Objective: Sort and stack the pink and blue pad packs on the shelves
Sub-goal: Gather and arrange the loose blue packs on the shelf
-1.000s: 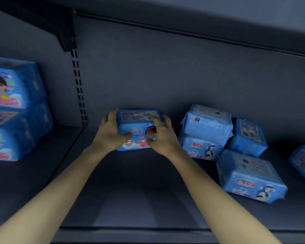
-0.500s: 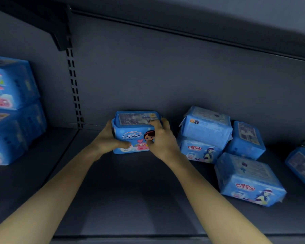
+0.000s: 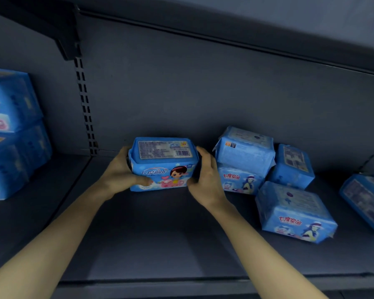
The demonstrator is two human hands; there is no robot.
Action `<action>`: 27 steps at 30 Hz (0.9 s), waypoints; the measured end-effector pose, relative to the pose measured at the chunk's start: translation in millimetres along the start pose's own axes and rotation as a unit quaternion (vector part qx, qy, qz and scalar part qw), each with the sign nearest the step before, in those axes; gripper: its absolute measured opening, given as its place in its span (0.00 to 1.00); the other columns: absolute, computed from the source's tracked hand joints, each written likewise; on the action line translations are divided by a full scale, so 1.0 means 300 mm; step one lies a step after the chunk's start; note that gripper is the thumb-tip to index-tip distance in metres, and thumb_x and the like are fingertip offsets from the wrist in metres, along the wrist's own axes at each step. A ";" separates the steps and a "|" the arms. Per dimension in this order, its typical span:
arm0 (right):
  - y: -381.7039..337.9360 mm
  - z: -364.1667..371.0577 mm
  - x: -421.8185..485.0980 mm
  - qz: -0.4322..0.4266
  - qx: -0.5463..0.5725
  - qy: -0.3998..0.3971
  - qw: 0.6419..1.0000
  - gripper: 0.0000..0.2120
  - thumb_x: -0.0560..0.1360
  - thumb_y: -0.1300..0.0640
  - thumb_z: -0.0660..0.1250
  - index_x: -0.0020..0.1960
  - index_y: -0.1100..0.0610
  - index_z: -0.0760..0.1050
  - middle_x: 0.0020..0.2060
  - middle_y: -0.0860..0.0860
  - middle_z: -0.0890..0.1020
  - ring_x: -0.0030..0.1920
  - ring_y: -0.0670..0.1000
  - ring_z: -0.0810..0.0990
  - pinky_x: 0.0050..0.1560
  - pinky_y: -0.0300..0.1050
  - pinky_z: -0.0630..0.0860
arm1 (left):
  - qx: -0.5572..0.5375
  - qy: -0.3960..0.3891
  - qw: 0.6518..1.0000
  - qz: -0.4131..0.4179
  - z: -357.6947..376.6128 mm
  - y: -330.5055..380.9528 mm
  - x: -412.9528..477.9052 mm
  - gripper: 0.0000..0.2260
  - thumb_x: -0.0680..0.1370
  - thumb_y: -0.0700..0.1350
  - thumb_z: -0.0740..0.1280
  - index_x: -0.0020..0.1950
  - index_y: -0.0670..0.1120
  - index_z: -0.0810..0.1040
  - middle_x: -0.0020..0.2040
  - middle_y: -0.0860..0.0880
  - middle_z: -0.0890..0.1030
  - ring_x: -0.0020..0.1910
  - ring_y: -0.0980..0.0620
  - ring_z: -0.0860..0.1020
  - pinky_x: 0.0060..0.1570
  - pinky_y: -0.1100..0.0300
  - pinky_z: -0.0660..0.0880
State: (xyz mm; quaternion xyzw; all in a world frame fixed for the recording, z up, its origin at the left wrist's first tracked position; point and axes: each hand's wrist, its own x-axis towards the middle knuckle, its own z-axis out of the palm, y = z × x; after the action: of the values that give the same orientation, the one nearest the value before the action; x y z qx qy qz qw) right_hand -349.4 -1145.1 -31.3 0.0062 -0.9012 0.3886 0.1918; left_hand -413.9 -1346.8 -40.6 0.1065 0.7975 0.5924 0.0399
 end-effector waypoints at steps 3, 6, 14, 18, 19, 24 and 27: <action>0.017 -0.015 -0.010 0.028 0.025 -0.027 0.999 0.39 0.69 0.67 0.69 0.74 0.54 0.53 0.70 0.52 0.63 0.69 0.49 0.64 0.65 0.33 0.59 | -0.008 -0.042 0.999 -0.010 -0.029 0.000 -0.020 0.45 0.48 0.43 0.80 0.63 0.48 0.68 0.56 0.51 0.79 0.55 0.53 0.78 0.56 0.52 0.76; 0.023 -0.027 -0.023 0.055 0.075 -0.047 0.995 0.43 0.68 0.64 0.71 0.75 0.52 0.51 0.72 0.50 0.61 0.72 0.49 0.61 0.71 0.49 0.61 | -0.019 -0.057 0.998 -0.011 -0.039 0.005 -0.040 0.47 0.45 0.47 0.77 0.63 0.48 0.69 0.56 0.50 0.80 0.54 0.53 0.79 0.55 0.52 0.77; -0.002 -0.030 -0.063 0.034 0.091 -0.043 0.994 0.41 0.68 0.64 0.72 0.74 0.52 0.54 0.66 0.49 0.66 0.65 0.44 0.66 0.66 0.38 0.65 | -0.050 -0.040 0.998 0.002 0.000 0.028 -0.091 0.34 0.52 0.36 0.77 0.55 0.53 0.71 0.52 0.49 0.80 0.52 0.53 0.79 0.52 0.52 0.77; -0.042 -0.074 -0.078 -0.022 0.006 -0.056 0.998 0.38 0.69 0.58 0.72 0.74 0.52 0.56 0.71 0.52 0.59 0.70 0.48 0.60 0.67 0.36 0.60 | -0.067 -0.067 0.995 0.006 -0.004 0.046 -0.126 0.36 0.48 0.39 0.77 0.53 0.55 0.71 0.51 0.49 0.82 0.51 0.51 0.80 0.51 0.52 0.77; -0.063 -0.084 -0.083 -0.038 -0.027 -0.063 0.997 0.37 0.70 0.57 0.72 0.73 0.52 0.58 0.72 0.53 0.56 0.72 0.50 0.58 0.68 0.36 0.58 | -0.065 -0.071 0.995 0.005 -0.006 0.048 -0.131 0.37 0.46 0.42 0.77 0.54 0.55 0.72 0.51 0.49 0.82 0.51 0.51 0.80 0.51 0.52 0.77; -0.133 -0.086 -0.087 -0.077 -0.183 -0.089 0.976 0.31 0.72 0.55 0.68 0.72 0.50 0.62 0.72 0.54 0.57 0.71 0.58 0.59 0.69 0.49 0.61 | -0.072 -0.083 0.994 0.016 0.004 0.066 -0.162 0.38 0.44 0.46 0.76 0.54 0.56 0.72 0.48 0.51 0.84 0.49 0.52 0.82 0.48 0.54 0.78; -0.141 -0.085 -0.090 -0.081 -0.212 -0.101 0.969 0.32 0.71 0.54 0.68 0.72 0.50 0.62 0.70 0.53 0.61 0.70 0.58 0.60 0.68 0.48 0.60 | -0.092 -0.074 0.993 0.027 0.007 0.071 -0.193 0.37 0.45 0.46 0.76 0.53 0.57 0.72 0.44 0.56 0.84 0.45 0.56 0.82 0.39 0.63 0.79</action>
State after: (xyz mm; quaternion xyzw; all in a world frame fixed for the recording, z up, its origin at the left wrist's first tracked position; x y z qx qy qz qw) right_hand -308.9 -1160.6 4.8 0.0777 -0.9741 0.1695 0.1281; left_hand -354.4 -1351.7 -24.5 0.1671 0.7315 0.6545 0.0925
